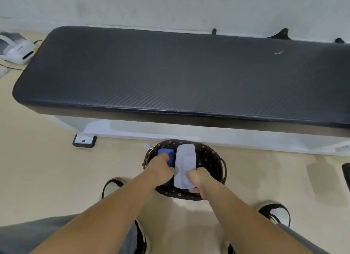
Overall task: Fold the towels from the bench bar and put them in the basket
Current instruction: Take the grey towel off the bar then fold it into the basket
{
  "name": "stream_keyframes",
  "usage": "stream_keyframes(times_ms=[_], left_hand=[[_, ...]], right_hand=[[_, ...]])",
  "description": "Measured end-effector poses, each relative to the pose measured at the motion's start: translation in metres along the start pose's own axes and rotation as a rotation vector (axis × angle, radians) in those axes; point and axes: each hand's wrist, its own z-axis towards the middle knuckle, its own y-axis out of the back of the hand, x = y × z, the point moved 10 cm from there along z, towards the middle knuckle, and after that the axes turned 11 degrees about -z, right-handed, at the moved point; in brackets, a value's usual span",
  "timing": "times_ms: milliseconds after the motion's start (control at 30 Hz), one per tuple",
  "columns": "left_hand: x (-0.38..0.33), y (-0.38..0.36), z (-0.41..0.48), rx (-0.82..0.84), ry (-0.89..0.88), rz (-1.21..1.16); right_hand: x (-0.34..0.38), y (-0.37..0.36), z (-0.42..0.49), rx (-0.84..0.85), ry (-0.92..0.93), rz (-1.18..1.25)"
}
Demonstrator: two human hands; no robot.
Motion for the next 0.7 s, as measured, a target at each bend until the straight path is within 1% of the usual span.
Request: stream_keyframes(times_ms=[67, 167, 233, 300, 367, 467, 600, 700], left_hand=[[-0.007, -0.007, 0.009, 0.012, -0.064, 0.097], [-0.013, -0.02, 0.025, 0.018, -0.161, 0.313], [-0.015, -0.036, 0.034, 0.053, -0.238, 0.461], [-0.015, -0.056, 0.042, 0.105, -0.313, 0.59], [-0.007, -0.076, 0.053, 0.146, -0.337, 0.692], [0.008, -0.094, 0.066, 0.159, -0.296, 0.748], [0.017, -0.092, 0.075, 0.075, -0.304, 0.718], [0.015, -0.095, 0.071, 0.069, -0.292, 0.767]], right_hand=[[-0.005, -0.013, 0.016, 0.025, -0.036, 0.022], [-0.01, -0.025, 0.032, 0.031, -0.012, 0.012], [-0.011, -0.03, 0.04, 0.06, 0.01, 0.037], [-0.012, -0.027, 0.048, 0.054, 0.03, 0.019], [-0.014, -0.016, 0.056, 0.027, 0.062, -0.024], [-0.019, -0.007, 0.065, 0.02, 0.079, -0.043], [-0.01, 0.016, 0.068, -0.096, 0.156, -0.042], [-0.003, 0.023, 0.059, -0.078, 0.158, -0.049]])
